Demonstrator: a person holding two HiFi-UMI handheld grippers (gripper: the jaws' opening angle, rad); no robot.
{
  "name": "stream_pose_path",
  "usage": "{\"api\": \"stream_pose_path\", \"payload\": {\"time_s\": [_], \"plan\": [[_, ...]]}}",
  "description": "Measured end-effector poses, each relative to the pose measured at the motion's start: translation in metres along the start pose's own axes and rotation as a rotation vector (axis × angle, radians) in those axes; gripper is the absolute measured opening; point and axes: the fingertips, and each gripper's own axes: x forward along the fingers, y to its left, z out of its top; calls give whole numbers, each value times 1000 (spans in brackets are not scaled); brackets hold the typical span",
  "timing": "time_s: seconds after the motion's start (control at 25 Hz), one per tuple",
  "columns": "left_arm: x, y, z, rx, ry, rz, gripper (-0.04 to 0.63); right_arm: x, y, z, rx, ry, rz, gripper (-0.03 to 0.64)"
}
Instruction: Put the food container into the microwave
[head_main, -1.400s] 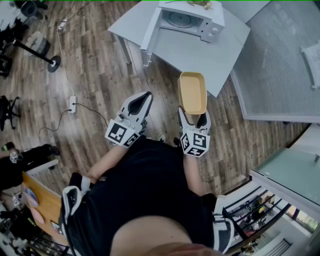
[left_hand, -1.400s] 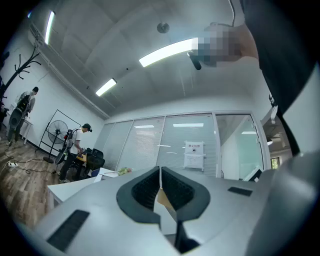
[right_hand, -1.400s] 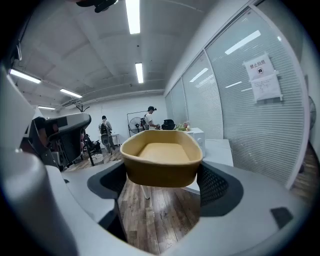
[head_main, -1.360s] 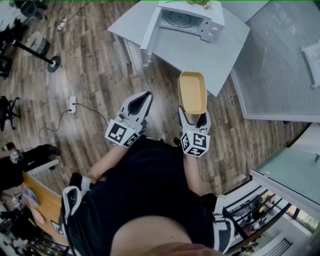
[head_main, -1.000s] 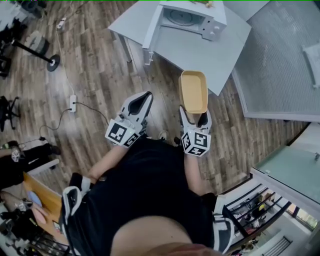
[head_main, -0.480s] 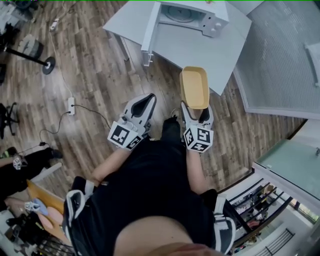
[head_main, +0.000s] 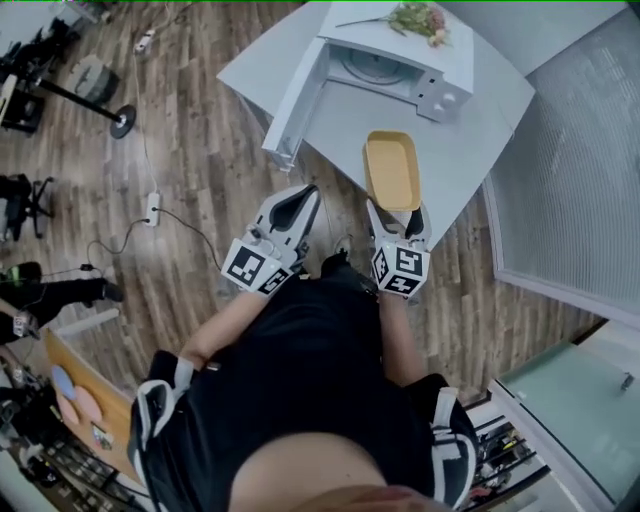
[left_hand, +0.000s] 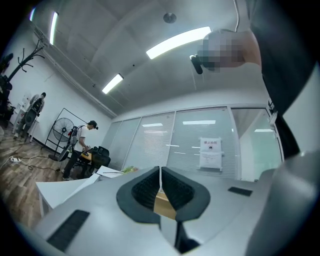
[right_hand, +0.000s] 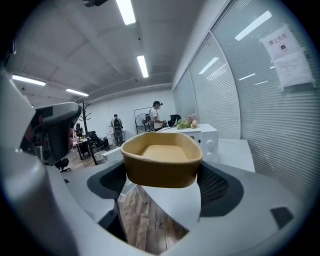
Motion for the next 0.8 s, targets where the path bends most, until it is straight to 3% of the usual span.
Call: {"api": "stream_pose_path", "payload": {"time_s": [0.44,0.8], "plan": [[103,23,-24,36,-7,85,32,123,-79,9,-41,62,57,453],[170,78,-52,27,2,61,32,255,-100,-2,-74,99,9,454]]}}
